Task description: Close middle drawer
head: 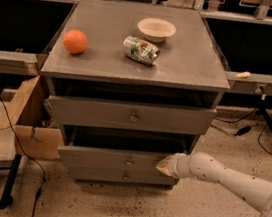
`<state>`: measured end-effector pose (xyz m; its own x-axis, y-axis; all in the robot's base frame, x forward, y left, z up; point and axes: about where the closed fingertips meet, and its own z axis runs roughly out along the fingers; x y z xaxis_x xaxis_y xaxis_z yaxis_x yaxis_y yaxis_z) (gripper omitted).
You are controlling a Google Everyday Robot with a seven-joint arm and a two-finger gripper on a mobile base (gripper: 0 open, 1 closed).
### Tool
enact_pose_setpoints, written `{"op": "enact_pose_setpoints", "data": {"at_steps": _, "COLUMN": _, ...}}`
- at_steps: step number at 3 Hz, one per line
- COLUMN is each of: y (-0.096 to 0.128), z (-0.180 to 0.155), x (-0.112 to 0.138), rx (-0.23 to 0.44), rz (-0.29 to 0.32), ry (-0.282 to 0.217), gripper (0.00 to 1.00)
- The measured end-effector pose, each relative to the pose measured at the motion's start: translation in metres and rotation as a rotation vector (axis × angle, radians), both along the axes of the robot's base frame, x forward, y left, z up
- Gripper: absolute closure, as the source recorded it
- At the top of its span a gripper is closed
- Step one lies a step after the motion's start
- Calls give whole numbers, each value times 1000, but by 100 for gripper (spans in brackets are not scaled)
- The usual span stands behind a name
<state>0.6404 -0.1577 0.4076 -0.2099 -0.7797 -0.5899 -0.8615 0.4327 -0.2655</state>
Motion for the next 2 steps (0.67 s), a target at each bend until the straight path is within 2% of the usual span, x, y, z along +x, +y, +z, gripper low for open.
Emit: {"op": "enact_pose_setpoints", "data": {"at_steps": 2, "y": -1, "z": -9, "x": -2, "rx": -26, "rz": 33, "ry": 5, "gripper": 100}}
